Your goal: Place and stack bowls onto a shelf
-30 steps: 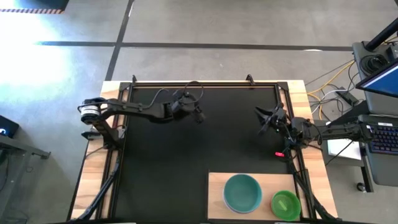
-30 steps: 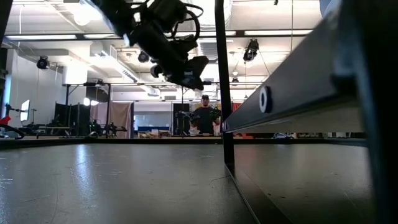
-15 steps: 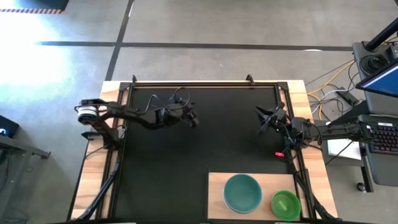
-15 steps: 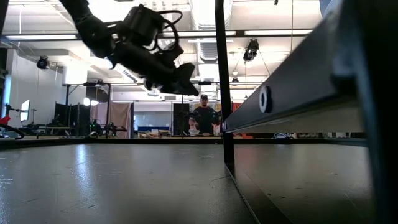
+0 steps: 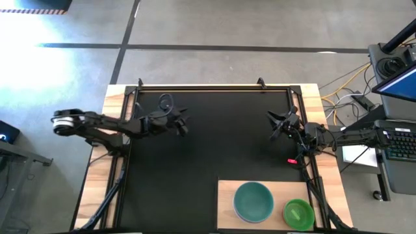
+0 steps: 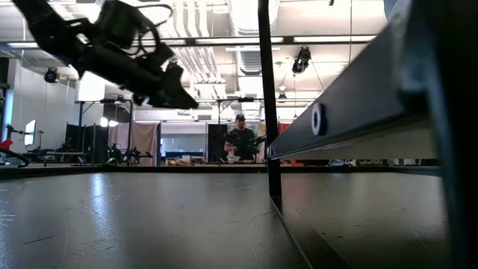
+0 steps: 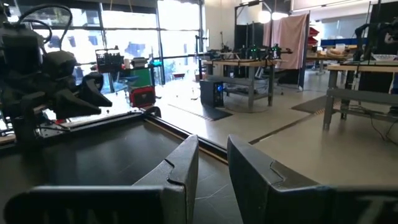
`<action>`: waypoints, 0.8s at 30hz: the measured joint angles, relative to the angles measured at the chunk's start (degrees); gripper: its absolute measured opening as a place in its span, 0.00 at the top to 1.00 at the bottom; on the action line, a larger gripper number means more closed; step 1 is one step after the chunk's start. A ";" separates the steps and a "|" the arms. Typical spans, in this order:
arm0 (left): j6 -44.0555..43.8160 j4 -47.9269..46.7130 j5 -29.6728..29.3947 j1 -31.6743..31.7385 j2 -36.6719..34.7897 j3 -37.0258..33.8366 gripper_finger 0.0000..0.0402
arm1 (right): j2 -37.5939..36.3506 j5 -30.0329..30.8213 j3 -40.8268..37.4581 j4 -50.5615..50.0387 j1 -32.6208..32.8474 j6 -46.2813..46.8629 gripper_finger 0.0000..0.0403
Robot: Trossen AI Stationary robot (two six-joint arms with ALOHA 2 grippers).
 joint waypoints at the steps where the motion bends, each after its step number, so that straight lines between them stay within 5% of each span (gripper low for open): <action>1: 0.22 0.05 -0.04 0.00 -1.38 -0.86 0.62 | 0.00 0.01 0.00 -0.01 0.00 0.00 0.81; 24: 6.15 10.11 -0.11 0.04 -35.60 -20.57 0.62 | 0.39 0.00 0.00 -0.02 0.00 0.00 0.81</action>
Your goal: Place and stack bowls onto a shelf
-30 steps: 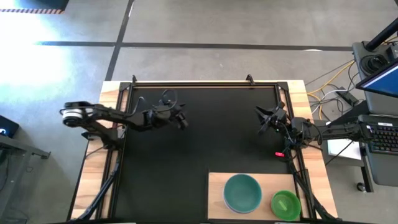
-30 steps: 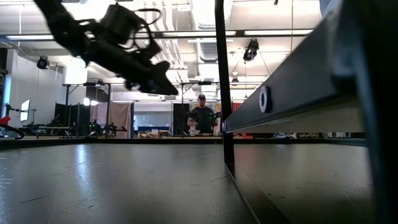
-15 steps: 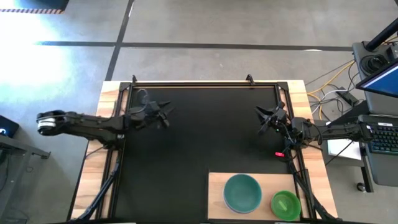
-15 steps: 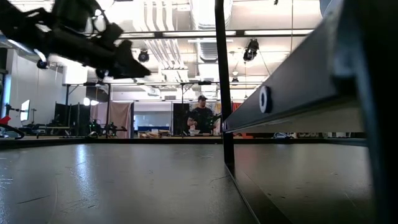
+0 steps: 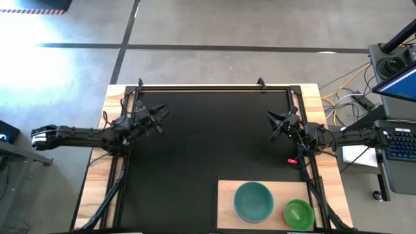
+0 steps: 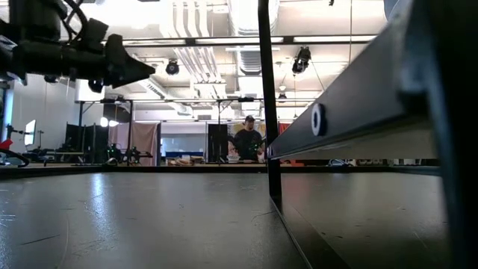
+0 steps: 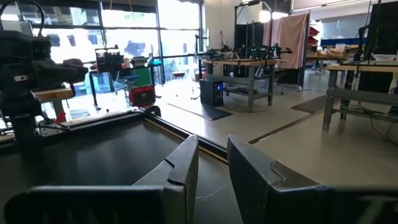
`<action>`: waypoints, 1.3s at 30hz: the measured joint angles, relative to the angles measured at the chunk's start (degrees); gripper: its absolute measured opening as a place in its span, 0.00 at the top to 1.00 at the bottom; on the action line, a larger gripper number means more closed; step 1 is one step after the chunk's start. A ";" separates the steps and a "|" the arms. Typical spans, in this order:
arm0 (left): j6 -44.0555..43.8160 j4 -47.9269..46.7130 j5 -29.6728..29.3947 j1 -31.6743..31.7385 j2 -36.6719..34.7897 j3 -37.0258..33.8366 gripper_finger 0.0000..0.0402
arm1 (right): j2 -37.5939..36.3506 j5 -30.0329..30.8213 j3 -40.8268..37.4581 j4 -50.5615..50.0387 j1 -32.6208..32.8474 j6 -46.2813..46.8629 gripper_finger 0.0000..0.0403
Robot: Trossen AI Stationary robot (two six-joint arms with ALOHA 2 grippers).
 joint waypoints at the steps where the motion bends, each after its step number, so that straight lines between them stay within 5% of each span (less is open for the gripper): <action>1: 0.28 0.03 0.00 0.00 -0.73 -0.39 0.62 | 0.00 0.00 0.00 0.02 0.00 -0.01 0.81; 7: 1.64 0.21 0.00 0.00 -6.67 -3.82 0.62 | 0.02 0.00 0.00 0.02 0.00 0.00 0.81; 28: 1.04 -25.98 -0.50 0.00 -30.94 -4.12 0.62 | 0.02 0.00 0.02 0.02 0.00 0.00 0.81; 39: 1.24 -27.94 -0.52 0.00 -33.83 -3.62 0.62 | 0.02 0.02 0.02 0.02 0.00 0.00 0.81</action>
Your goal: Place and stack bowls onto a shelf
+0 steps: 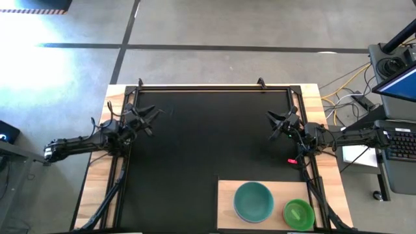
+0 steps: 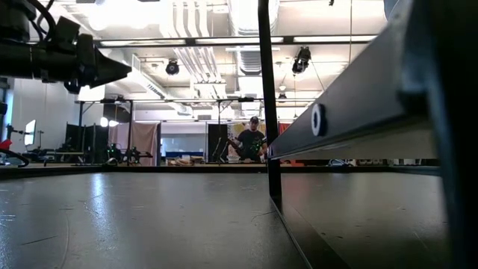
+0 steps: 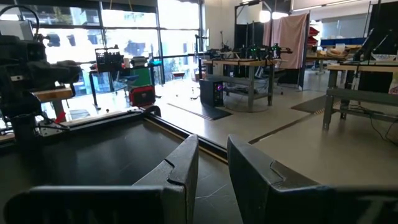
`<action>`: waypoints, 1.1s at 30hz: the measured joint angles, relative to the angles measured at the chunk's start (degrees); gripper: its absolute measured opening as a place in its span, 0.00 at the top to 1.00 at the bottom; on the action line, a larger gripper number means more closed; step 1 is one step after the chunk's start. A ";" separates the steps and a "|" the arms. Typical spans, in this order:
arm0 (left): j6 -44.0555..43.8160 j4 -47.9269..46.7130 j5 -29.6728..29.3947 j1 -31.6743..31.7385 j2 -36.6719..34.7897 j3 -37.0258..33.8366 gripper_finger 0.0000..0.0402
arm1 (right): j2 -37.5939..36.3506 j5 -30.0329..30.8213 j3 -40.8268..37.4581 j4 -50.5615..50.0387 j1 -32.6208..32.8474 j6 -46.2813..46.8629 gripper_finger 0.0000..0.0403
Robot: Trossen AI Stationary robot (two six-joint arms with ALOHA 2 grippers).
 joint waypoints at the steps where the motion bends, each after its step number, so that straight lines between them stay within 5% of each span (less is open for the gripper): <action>1: 0.02 -0.09 0.00 0.00 0.14 0.00 0.62 | 0.00 -0.02 0.00 -0.02 0.00 0.00 0.81; 33: 0.00 -0.01 0.02 0.00 3.67 0.15 0.62 | 0.00 -0.02 0.00 -0.02 0.00 0.00 0.81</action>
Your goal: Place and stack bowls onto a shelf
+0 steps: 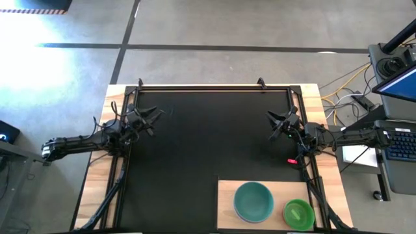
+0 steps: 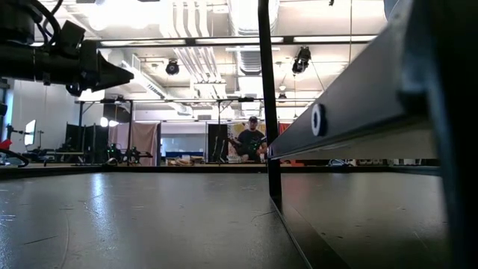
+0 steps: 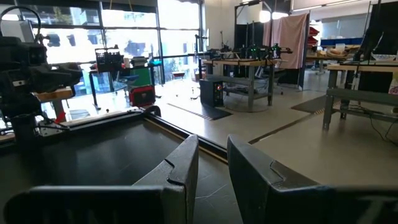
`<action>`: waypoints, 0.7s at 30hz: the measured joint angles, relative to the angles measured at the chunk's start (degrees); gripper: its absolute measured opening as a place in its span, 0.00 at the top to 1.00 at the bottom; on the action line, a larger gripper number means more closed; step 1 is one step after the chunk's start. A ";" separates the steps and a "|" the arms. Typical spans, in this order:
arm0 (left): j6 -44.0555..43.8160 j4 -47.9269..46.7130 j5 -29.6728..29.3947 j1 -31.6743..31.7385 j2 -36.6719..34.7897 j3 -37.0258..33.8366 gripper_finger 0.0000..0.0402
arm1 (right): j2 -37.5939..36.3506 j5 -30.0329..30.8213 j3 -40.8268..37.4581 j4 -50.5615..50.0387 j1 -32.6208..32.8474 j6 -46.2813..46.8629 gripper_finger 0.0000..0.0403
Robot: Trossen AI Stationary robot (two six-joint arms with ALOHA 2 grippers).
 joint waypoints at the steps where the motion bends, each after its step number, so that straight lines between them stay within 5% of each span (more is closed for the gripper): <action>1: 0.00 0.00 0.00 0.00 0.13 0.00 0.62 | 0.00 0.00 0.00 0.00 0.00 0.00 0.81; 21: 0.00 -0.02 0.00 0.00 1.71 0.02 0.62 | 0.01 0.00 0.01 0.01 0.00 0.00 0.81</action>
